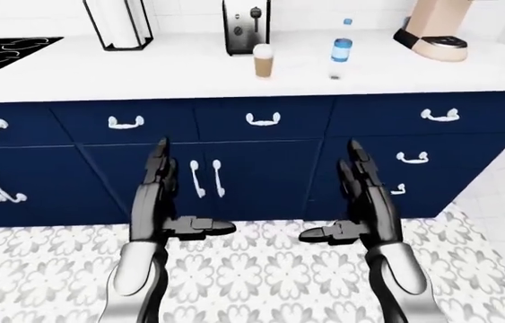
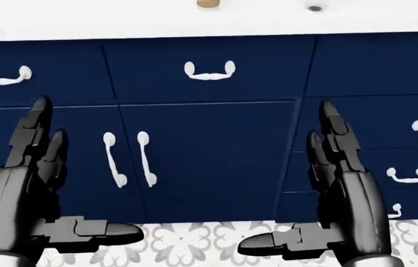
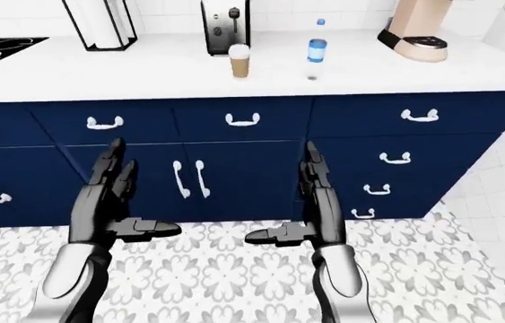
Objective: Move the drinks to the dining counter.
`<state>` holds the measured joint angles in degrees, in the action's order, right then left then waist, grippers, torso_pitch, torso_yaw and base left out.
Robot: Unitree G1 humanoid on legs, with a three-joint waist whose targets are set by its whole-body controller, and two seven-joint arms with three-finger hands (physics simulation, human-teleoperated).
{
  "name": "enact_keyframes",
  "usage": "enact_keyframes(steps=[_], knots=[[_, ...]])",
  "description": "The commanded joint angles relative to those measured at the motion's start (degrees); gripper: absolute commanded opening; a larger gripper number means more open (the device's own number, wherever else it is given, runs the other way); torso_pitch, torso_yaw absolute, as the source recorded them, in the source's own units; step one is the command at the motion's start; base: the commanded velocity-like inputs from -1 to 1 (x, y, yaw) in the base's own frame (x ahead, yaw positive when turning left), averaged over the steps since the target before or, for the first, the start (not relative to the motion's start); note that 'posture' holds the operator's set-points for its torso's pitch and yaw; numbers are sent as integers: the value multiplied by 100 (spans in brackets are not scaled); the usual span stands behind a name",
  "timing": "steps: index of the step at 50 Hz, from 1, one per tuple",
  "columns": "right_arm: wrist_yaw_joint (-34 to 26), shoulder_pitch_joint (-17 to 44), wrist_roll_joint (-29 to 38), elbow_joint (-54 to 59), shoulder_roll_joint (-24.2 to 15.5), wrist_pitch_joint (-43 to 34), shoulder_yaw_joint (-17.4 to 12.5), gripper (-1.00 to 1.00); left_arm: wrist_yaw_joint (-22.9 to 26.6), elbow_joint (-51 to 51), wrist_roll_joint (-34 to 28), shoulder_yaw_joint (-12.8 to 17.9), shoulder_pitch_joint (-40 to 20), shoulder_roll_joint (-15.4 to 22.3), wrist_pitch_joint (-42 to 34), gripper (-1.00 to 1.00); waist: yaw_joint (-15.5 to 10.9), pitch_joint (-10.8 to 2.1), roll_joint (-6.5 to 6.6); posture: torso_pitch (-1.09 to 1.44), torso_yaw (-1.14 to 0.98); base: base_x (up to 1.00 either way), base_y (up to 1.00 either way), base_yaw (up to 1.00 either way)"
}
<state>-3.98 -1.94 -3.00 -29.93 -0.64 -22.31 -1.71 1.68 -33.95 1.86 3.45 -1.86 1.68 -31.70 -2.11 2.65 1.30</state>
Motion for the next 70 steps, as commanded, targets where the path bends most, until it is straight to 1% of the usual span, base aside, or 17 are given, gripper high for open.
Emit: enact_keyframes(steps=[1,3,5,7,9,15,25,34,35,40,42,53,56,58,59,67,70], knots=[[16,52,23,-193,-42,149,-40,100,0,-195,22,-30,-75,-14,86,100,26,31,-36,0,0,0,0,0],[10,49,57,-211,-44,177,-19,100,-1,-203,32,-13,-87,-7,85,100,-24,-69,-143,0,0,0,0,0],[-1,47,54,-245,-38,205,-16,100,-4,-206,54,12,-116,-1,71,100,-68,-144,-527,0,0,0,0,0],[0,71,23,-240,-31,173,-32,100,-6,-192,66,25,-134,5,75,100,-21,-30,-370,0,0,0,0,0],[5,78,24,-213,-31,167,-27,100,-6,-192,76,25,-121,4,87,100,57,-134,-371,0,0,0,-36,0],[19,70,52,-223,-23,176,27,100,-10,-234,77,-2,-67,-3,82,100,185,-20,235,0,0,0,-56,0],[-94,24,-332,-446,-16,23,-5,100,4,-201,92,57,-126,28,80,100,123,-155,-365,0,0,0,0,14],[37,236,-238,-625,-66,-238,-58,100,-16,-259,131,156,-403,110,-161,100,264,-139,-221,0,0,0,3,88],[53,268,-327,-672,-45,-268,-134,100,-22,-311,130,157,-460,125,-256,100,135,-127,-339,0,0,0,0,0],[238,502,-356,-1034,-129,-750,-298,100,-97,-578,181,181,-916,198,-819,100,280,-121,-55,0,0,0,0,0],[283,576,-397,-1241,-161,-960,-368,100,-126,-723,230,212,-1119,235,-1104,100,258,-104,253,0,0,24,-3,0],[417,722,-698,-1948,-275,-1496,-720,100,-288,-1202,555,362,-1715,395,-1969,100,87,41,-169,0,0,40,-4,0],[456,767,-784,-2108,-301,-1643,-778,100,-348,-1362,612,326,-1776,413,-2139,100,27,14,-422,0,0,59,-6,0],[463,771,-831,-2185,-326,-1678,-821,100,-371,-1313,566,300,-1814,450,-2088,100,45,-122,-820,0,0,61,-5,0],[483,794,-867,-2251,-336,-1741,-854,100,-385,-1356,577,307,-1854,444,-2161,100,108,84,-554,0,0,62,-6,0],[535,776,-984,-2333,-357,-1753,-936,100,-384,-1339,558,282,-1843,438,-2118,100,222,-87,-233,0,0,60,-6,0],[534,748,-987,-2316,-356,-1710,-918,100,-383,-1391,573,300,-1855,435,-2170,100,290,-162,72,0,0,60,-6,0]])
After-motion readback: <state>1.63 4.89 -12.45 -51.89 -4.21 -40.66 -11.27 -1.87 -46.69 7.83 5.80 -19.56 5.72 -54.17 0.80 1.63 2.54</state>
